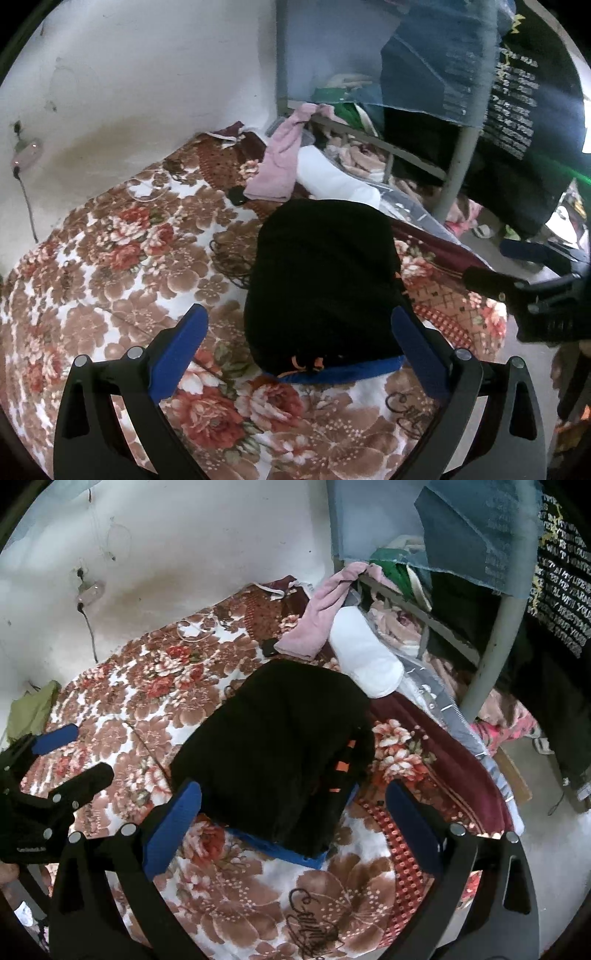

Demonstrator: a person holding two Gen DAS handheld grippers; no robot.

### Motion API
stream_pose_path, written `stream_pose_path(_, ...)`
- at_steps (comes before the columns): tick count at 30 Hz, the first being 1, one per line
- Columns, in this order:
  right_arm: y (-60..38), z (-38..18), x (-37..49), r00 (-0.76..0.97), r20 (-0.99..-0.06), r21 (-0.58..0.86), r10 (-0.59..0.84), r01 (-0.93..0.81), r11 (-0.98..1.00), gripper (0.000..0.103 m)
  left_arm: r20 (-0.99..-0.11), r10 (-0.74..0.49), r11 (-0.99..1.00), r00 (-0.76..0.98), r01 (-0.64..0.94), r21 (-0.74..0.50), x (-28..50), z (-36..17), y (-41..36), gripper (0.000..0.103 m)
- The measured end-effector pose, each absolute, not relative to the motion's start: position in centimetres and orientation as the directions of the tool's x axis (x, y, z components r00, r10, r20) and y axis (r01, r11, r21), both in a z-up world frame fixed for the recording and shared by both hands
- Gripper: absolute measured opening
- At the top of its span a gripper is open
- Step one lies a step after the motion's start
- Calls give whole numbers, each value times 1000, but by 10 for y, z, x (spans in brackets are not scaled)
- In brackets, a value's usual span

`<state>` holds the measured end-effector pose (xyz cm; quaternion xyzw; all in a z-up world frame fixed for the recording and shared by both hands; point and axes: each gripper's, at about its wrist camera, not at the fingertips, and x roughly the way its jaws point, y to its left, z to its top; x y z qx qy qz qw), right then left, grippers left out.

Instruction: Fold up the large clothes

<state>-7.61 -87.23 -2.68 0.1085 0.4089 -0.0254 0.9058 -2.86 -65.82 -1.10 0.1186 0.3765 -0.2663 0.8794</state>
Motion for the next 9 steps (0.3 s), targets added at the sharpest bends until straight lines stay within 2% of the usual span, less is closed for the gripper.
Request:
stream_pose_path(5,-871,-27,-74,654,-755,176,44,137,975,98,-745,-421,812,518,581,-55,-24,-15,-649,98)
stream_pose_path(9,-866,-22,-72,658,-752,170,46,125,978,98,-750,-412,814,517,579,-48,-22,-17,-649,98)
